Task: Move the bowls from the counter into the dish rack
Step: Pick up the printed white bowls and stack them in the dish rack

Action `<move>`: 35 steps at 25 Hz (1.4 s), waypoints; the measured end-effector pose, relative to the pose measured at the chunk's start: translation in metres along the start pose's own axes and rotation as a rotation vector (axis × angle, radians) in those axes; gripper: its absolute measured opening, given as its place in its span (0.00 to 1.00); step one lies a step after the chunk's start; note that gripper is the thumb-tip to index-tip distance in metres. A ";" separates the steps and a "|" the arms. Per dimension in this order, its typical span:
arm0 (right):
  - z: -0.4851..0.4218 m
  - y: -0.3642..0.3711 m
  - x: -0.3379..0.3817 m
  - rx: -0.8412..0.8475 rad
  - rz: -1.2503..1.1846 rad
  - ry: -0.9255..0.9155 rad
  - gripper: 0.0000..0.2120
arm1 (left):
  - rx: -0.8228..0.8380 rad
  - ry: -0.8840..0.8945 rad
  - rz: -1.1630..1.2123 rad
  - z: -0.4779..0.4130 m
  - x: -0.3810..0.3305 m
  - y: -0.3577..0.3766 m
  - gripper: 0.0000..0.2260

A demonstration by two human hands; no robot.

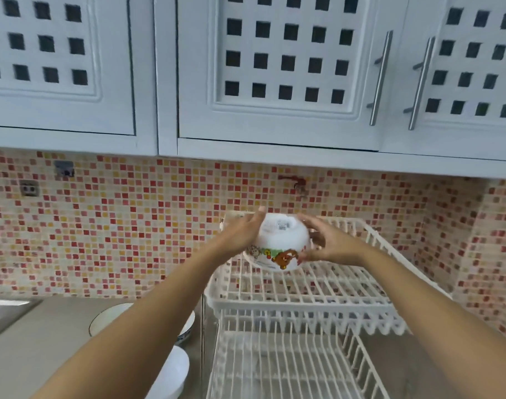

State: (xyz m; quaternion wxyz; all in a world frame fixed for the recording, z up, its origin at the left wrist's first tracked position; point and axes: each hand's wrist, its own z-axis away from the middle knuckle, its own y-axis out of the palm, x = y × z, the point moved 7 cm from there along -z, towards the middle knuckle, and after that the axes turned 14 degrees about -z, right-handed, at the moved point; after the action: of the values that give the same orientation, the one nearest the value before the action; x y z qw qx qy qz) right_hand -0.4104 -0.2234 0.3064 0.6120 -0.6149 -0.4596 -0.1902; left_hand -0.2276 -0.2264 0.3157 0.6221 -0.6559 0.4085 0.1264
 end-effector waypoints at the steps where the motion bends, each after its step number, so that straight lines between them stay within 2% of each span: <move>1: -0.009 0.002 -0.009 0.042 0.068 0.018 0.47 | 0.030 -0.044 -0.033 -0.007 0.005 0.008 0.46; 3: -0.025 0.006 -0.025 0.107 0.167 0.065 0.47 | 0.051 -0.128 -0.094 -0.020 0.016 0.017 0.37; 5: -0.036 0.012 -0.040 0.163 0.200 0.113 0.47 | 0.092 -0.201 -0.086 -0.026 0.024 0.024 0.33; 11: -0.043 0.015 -0.055 0.209 0.238 0.158 0.47 | 0.173 -0.292 0.083 -0.024 0.030 0.040 0.33; 16: -0.041 0.016 -0.056 0.200 0.356 0.197 0.43 | 0.179 -0.300 0.037 -0.018 0.024 0.043 0.32; 19: -0.037 0.014 -0.035 0.156 0.416 0.206 0.46 | 0.065 -0.191 -0.158 -0.010 0.012 0.025 0.30; 23: -0.038 0.030 0.036 -0.003 0.370 0.012 0.37 | -0.197 -0.123 -0.267 0.013 0.011 -0.034 0.26; 25: -0.046 0.059 0.075 -0.038 0.294 -0.094 0.33 | -0.266 -0.187 -0.273 0.032 0.035 -0.067 0.26; 28: -0.063 0.127 0.118 0.015 0.280 -0.174 0.31 | -0.316 -0.312 -0.291 0.071 0.085 -0.104 0.26; 32: -0.078 0.231 0.138 0.110 0.260 -0.166 0.32 | -0.330 -0.511 -0.362 0.126 0.160 -0.132 0.25; 35: -0.080 0.323 0.119 0.215 0.285 -0.121 0.32 | -0.275 -0.650 -0.460 0.175 0.227 -0.133 0.22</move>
State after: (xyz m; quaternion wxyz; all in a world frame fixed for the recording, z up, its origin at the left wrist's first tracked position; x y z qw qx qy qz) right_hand -0.0665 -0.2025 0.2284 0.6663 -0.6150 -0.4215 -0.0139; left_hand 0.0685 -0.1655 0.2237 0.6373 -0.7329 0.0132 0.2378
